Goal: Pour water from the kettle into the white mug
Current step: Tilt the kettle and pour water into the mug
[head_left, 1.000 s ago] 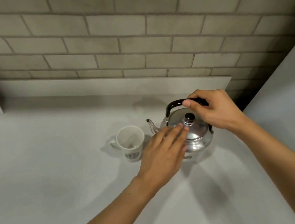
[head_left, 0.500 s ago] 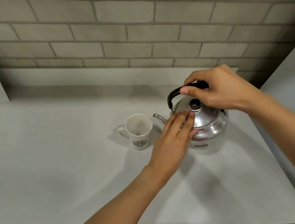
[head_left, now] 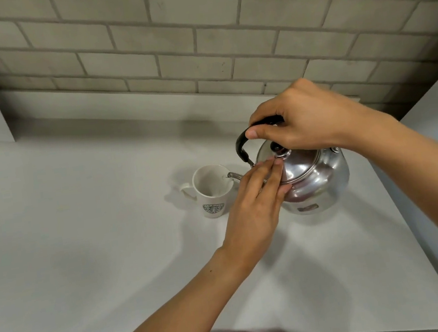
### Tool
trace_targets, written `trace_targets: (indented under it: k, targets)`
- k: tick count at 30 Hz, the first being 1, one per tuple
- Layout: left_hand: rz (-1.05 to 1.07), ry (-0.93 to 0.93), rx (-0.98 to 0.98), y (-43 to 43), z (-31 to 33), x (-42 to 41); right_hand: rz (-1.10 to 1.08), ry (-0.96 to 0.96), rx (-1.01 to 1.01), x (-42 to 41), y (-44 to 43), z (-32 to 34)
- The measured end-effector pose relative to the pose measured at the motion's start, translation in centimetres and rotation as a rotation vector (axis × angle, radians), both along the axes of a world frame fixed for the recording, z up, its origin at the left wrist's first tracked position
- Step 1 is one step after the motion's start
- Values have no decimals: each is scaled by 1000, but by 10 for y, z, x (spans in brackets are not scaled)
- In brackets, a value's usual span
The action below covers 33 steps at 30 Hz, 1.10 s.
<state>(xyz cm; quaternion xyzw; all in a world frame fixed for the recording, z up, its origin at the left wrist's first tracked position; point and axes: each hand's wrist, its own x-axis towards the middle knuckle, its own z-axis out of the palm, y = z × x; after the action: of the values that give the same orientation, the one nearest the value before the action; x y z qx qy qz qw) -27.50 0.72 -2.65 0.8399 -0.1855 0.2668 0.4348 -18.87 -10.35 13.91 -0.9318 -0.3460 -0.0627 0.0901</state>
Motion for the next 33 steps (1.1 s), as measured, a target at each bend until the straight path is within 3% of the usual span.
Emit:
trace_targets:
  k: [33]
  targets:
    - [18, 16, -202, -13, -1, 6, 83, 16, -246, -4, 29, 33]
